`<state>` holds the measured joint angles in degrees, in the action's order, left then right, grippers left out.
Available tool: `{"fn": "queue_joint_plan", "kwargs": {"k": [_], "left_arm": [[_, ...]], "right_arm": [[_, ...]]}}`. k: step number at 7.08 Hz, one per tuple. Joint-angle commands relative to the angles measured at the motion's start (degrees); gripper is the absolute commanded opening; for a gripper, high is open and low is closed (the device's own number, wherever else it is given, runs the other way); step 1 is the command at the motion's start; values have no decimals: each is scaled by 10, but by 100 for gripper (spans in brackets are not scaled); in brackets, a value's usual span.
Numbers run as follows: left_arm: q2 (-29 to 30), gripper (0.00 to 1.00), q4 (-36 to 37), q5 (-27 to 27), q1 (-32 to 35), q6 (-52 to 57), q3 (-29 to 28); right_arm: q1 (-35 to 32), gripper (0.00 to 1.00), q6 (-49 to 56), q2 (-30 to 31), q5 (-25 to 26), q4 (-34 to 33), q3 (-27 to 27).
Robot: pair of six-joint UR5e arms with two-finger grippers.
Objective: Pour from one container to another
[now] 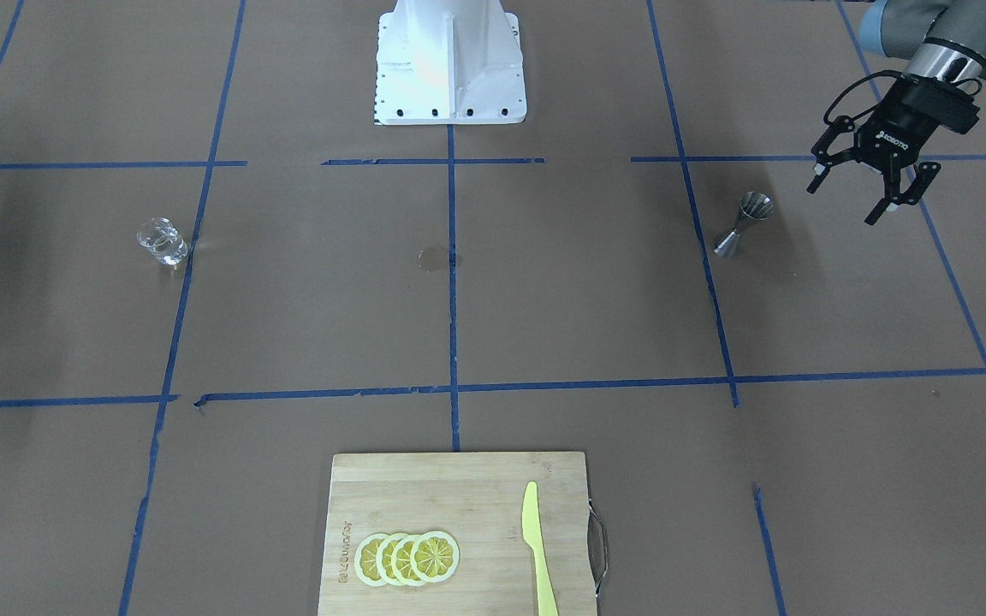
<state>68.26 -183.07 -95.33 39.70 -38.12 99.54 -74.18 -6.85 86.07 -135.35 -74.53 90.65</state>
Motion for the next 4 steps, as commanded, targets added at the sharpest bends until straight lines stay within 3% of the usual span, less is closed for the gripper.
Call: {"fn": "queue_joint_plan", "kwargs": {"k": [1,4], "left_arm": [[-23,95,-50,97,-62,17,0],[-27,95,-47,363,-267,-119,1]], "right_arm": [[0,100,0,1,-1,0,1],[0,100,1,-1,0,1,6]]}}
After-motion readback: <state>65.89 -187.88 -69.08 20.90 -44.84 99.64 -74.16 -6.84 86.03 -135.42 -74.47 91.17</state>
